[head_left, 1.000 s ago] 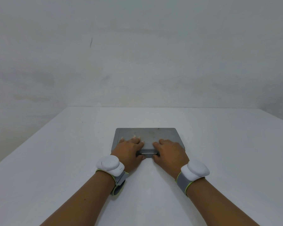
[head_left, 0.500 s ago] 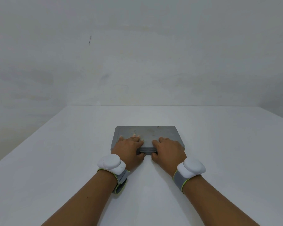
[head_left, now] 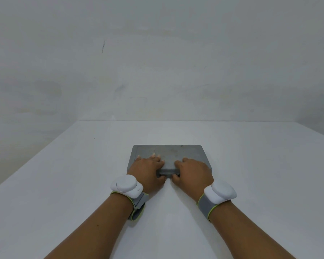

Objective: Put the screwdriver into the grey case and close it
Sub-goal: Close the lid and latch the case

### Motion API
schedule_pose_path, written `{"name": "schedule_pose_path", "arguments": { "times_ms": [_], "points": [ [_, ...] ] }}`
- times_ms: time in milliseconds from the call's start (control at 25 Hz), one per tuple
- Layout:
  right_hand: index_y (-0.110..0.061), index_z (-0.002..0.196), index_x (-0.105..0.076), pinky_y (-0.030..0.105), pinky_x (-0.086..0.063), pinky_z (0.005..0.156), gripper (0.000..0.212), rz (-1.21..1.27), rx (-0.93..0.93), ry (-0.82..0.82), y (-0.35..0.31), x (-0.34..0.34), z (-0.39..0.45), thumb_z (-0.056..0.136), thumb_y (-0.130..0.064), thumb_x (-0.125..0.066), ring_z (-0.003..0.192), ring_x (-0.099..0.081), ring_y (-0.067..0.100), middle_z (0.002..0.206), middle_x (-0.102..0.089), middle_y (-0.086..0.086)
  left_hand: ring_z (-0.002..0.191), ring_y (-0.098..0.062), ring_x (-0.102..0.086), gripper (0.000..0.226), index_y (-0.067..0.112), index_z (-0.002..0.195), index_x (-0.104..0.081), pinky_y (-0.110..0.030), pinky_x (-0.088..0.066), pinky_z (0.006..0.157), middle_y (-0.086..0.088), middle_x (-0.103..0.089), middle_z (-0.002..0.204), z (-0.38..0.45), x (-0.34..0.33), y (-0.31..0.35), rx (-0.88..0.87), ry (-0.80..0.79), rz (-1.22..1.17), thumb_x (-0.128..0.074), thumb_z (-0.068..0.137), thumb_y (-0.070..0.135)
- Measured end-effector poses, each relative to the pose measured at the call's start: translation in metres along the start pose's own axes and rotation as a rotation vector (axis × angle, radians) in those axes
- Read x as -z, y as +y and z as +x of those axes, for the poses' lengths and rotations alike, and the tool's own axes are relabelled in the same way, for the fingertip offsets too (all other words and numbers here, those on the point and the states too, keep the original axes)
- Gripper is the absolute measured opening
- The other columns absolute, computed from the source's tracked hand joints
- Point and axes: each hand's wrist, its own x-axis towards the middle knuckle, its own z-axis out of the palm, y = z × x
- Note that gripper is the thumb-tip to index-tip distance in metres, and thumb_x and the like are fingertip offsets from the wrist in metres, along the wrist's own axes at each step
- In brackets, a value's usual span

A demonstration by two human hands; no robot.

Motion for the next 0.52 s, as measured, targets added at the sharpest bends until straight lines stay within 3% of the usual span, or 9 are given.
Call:
{"name": "schedule_pose_path", "arguments": {
  "times_ms": [120,200,280,360,520],
  "points": [
    [-0.018,0.090,-0.056,0.033,-0.038,0.071,0.031,0.064,-0.019,0.039,0.004,0.000,-0.004,0.086,-0.047,-0.046,0.092,-0.058,0.026,0.095,-0.059,0.004,0.134,-0.023,-0.039,0.051,0.021,0.126,-0.054,-0.050,-0.020,0.115,-0.004,-0.048,0.141,-0.005,0.002,-0.007,0.009,0.037,-0.014,-0.050,0.086,0.052],
    [-0.022,0.105,-0.055,0.041,-0.038,0.090,0.045,0.100,-0.109,0.045,0.012,-0.006,-0.005,0.081,-0.059,-0.049,0.114,-0.050,0.030,0.115,-0.055,0.008,0.139,-0.025,-0.029,0.065,0.022,0.133,-0.045,-0.050,-0.020,0.116,-0.007,-0.037,0.148,-0.011,-0.003,-0.014,0.092,0.153,-0.092,-0.054,0.081,0.059],
    [-0.028,0.135,-0.035,0.057,-0.017,0.111,0.077,0.145,-0.275,-0.022,0.023,-0.014,-0.008,0.074,-0.073,-0.047,0.140,-0.019,0.032,0.150,-0.026,0.012,0.144,-0.026,-0.016,0.089,0.022,0.144,-0.025,-0.050,-0.020,0.118,-0.008,-0.016,0.157,-0.016,-0.009,-0.020,0.242,0.203,-0.273,-0.060,0.074,0.063],
    [-0.033,0.142,-0.020,0.063,-0.006,0.111,0.091,0.235,-0.399,-0.060,0.030,-0.023,-0.009,0.069,-0.081,-0.043,0.143,-0.004,0.034,0.157,-0.004,0.010,0.145,-0.028,-0.012,0.104,0.022,0.147,-0.012,-0.046,-0.020,0.118,-0.010,-0.005,0.159,-0.017,-0.014,-0.024,0.348,0.189,-0.438,-0.065,0.069,0.065],
    [-0.030,0.144,-0.021,0.054,-0.017,0.116,0.091,0.373,-0.417,0.016,0.033,-0.035,-0.008,0.070,-0.078,-0.046,0.141,-0.018,0.033,0.155,-0.011,0.013,0.144,-0.026,-0.018,0.094,0.019,0.143,-0.031,-0.034,-0.022,0.116,-0.009,-0.010,0.158,-0.016,-0.024,-0.024,0.378,0.239,-0.507,-0.068,0.068,0.063]
  ]
}}
